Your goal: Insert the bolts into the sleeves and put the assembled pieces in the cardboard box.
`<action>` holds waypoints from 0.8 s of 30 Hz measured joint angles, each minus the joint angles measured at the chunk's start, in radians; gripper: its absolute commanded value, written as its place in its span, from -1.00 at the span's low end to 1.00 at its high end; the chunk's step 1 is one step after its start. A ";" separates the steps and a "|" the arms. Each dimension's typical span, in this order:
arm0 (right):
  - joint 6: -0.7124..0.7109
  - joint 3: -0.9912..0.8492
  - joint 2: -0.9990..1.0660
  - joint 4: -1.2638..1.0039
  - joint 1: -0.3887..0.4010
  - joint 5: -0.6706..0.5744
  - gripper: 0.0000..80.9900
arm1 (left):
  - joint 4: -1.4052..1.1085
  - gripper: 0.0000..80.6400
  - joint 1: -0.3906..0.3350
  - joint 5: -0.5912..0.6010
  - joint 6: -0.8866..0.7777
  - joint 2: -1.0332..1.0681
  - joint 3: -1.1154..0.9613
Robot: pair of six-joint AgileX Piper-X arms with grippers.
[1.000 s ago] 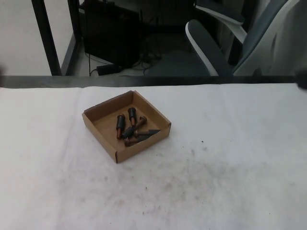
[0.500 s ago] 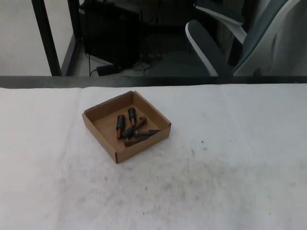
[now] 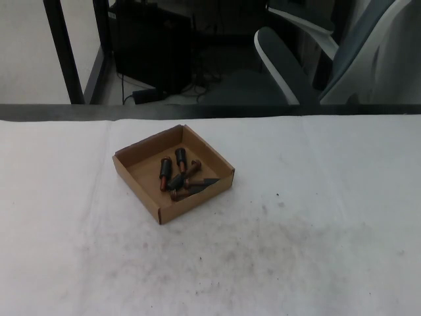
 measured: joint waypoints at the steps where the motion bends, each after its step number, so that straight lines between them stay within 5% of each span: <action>1: 0.002 0.022 -0.006 -0.037 0.000 -0.005 -0.01 | -0.008 0.18 0.000 0.017 -0.003 -0.010 0.019; 24: 0.041 0.490 -0.006 -0.773 0.000 -0.057 -0.01 | -0.766 0.18 0.000 0.114 0.056 -0.016 0.475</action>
